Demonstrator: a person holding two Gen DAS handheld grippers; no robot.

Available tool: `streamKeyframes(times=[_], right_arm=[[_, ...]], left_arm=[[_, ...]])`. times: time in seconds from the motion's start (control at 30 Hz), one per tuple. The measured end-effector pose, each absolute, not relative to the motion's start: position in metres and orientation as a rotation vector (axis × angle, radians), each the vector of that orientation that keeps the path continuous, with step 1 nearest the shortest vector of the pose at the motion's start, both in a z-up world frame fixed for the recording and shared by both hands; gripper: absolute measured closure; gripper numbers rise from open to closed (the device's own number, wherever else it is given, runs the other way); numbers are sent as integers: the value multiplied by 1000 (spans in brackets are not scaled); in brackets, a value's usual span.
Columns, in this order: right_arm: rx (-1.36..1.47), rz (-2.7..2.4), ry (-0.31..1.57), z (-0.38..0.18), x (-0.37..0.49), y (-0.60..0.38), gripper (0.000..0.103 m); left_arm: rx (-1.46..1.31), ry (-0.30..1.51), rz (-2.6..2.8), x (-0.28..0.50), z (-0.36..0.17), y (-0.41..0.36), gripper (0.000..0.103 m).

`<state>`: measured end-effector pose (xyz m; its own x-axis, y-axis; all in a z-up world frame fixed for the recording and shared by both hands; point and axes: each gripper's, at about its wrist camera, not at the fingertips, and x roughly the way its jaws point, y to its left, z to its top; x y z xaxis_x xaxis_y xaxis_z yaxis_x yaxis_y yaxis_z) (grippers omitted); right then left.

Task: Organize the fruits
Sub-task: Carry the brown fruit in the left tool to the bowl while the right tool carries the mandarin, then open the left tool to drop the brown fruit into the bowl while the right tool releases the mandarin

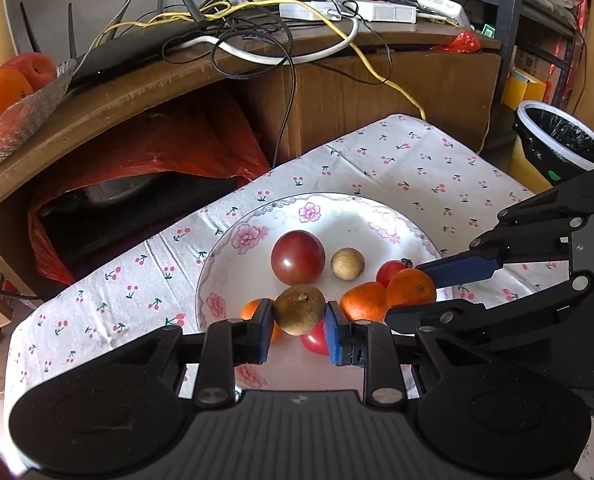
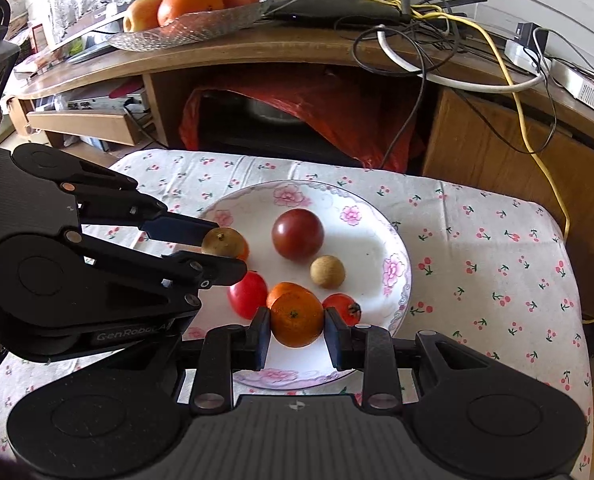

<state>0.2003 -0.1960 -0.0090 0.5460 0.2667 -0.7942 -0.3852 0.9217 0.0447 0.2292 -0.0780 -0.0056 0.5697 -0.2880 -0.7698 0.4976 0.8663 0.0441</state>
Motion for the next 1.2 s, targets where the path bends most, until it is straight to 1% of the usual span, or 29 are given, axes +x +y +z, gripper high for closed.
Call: streamKeyframes(times=[0.37, 1.2], right_arm=[[-154, 383, 892, -17, 213, -195, 77], [-163, 366, 870, -17, 215, -196, 76]], left_arm=[[260, 855, -447, 243, -13, -78, 68], [266, 846, -432, 247, -14, -81, 67]])
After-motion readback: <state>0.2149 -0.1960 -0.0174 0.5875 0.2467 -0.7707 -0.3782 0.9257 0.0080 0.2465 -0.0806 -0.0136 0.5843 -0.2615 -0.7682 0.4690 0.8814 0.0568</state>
